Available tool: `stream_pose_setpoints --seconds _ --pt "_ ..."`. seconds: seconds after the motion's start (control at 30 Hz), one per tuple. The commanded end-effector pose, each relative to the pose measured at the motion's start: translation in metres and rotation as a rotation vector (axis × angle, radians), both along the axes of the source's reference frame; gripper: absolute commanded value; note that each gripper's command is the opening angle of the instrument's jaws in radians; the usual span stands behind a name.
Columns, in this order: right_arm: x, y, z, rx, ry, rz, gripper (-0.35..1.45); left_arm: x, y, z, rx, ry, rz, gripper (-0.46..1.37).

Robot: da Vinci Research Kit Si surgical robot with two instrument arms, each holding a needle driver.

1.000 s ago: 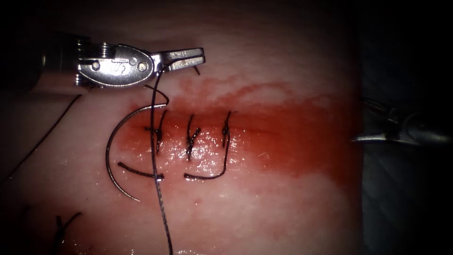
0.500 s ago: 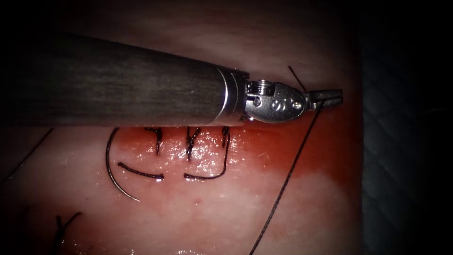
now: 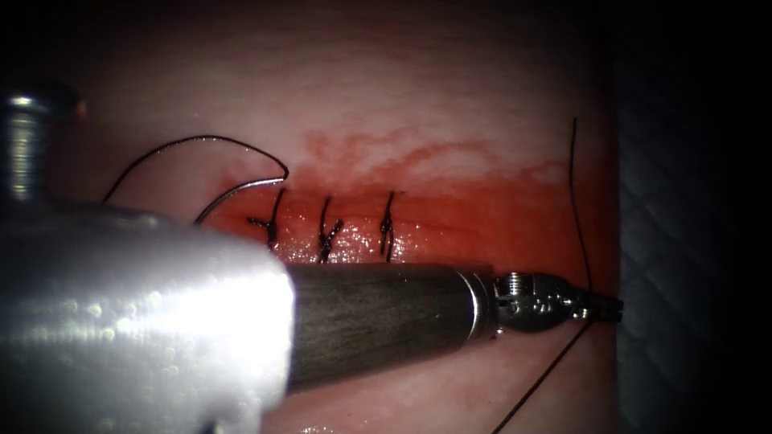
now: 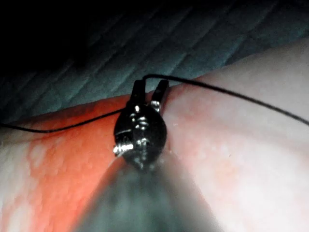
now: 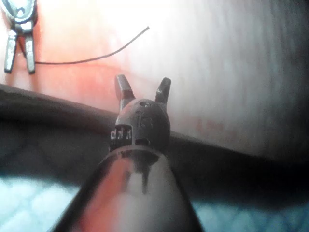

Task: Wound Closure
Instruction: Place the cut suture length onto the skin with the left hand, then grasp the short suture tail with the left tool

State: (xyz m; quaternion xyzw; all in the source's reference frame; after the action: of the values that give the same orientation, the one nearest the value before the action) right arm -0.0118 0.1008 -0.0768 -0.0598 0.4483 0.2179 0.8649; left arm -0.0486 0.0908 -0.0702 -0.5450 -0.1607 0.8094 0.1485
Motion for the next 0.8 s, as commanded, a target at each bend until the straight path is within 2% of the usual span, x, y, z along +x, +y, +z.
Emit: stream_pose_setpoints --seconds 0.03,0.07,0.1,0.2,0.37,0.6,0.73,0.77,0.8 --pt "0.0000 0.0000 0.0000 0.002 0.002 -0.004 1.33 0.0002 0.0000 -0.0005 0.021 0.007 -0.024 0.65" --pt "0.0000 0.0000 0.0000 0.003 0.004 -0.006 1.34 0.0005 0.0001 -0.0007 0.024 0.009 -0.032 0.73" --pt "0.0000 0.0000 0.0000 0.003 0.004 -0.006 1.34 0.0009 0.0004 -0.0013 0.036 0.011 -0.043 0.97" --pt "0.0000 0.0000 0.0000 0.003 0.004 -0.006 1.34 0.0021 0.0008 -0.0026 0.042 0.022 -0.075 0.95" --pt "0.0001 0.0000 0.0000 0.003 0.004 -0.005 1.34 0.0052 0.0001 -0.0052 0.069 0.019 -0.090 1.14" --pt "0.0006 -0.0002 0.0001 0.004 0.011 -0.011 1.34 0.0113 -0.0007 -0.0099 0.088 0.003 -0.076 1.13" --pt "0.0010 -0.0002 0.0001 0.006 0.016 -0.014 1.35 0.0165 -0.0001 -0.0130 0.110 0.006 -0.095 1.07" --pt "0.0010 -0.0002 0.0001 0.006 0.016 -0.014 1.35 0.0172 0.0001 -0.0134 0.114 0.007 -0.098 1.04" --pt "0.0013 -0.0002 0.0002 0.009 0.019 -0.019 1.36 0.0187 0.0007 -0.0143 0.126 0.004 -0.096 0.96"
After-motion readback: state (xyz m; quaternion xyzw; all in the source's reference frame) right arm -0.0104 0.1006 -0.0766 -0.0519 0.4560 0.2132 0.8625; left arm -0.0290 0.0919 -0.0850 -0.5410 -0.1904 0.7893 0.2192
